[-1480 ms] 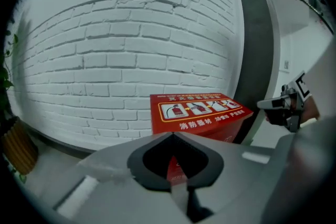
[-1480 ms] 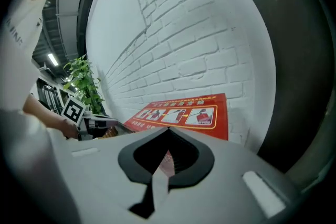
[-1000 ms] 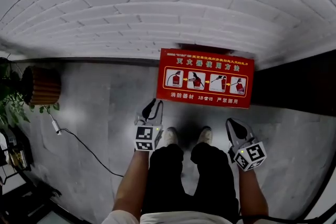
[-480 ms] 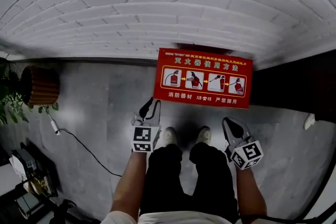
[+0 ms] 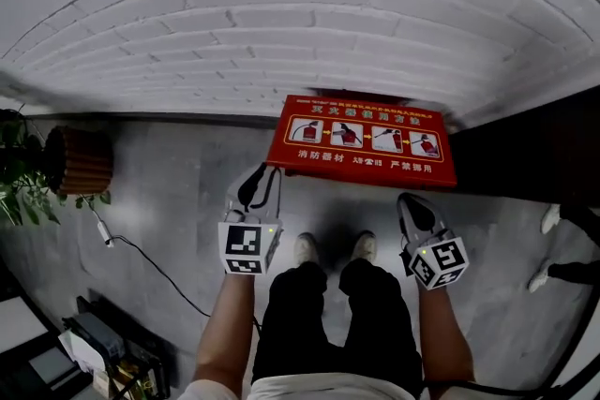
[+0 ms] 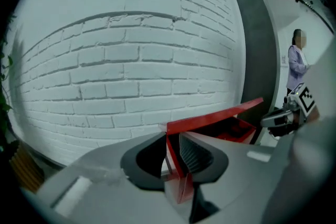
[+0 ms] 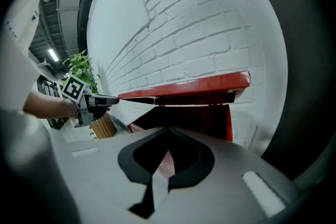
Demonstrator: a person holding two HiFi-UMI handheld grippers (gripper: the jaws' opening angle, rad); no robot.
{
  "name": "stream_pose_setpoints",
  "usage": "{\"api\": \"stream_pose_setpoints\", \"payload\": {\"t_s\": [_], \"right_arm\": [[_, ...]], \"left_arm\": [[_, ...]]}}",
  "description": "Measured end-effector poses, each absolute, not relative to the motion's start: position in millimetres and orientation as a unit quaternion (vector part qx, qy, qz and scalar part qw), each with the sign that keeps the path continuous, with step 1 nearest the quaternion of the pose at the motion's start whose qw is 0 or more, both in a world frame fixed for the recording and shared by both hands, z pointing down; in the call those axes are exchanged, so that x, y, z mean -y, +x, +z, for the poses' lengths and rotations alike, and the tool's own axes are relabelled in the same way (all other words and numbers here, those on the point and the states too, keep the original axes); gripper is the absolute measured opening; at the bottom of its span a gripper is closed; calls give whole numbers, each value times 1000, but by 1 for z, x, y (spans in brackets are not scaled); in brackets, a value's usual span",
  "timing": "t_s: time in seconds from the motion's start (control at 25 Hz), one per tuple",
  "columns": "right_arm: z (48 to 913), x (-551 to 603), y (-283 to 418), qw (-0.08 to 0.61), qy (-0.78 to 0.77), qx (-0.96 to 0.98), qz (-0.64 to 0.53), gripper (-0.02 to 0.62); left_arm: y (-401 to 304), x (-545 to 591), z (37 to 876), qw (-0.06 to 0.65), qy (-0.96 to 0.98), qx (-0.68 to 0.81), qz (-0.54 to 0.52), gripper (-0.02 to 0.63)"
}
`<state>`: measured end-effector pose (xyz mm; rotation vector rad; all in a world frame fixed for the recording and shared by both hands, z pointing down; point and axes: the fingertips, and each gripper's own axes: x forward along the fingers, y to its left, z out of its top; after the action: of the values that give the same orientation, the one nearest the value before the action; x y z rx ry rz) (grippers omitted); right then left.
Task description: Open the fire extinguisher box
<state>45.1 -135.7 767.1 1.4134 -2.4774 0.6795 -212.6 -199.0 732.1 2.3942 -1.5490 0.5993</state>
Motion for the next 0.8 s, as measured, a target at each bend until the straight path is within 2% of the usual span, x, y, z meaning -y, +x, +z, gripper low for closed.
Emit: {"api": "stream_pose_setpoints", "payload": {"t_s": [0.12, 0.32, 0.8], "right_arm": [[744, 146, 49, 97, 491, 834, 234, 5], [679, 224, 64, 89, 502, 836, 205, 5], [647, 283, 78, 66, 513, 840, 165, 5]], "left_arm": [[-212, 219, 701, 116, 818, 530, 193, 86], [-203, 303, 630, 148, 806, 550, 158, 86], [-196, 404, 609, 109, 803, 569, 141, 64]]}}
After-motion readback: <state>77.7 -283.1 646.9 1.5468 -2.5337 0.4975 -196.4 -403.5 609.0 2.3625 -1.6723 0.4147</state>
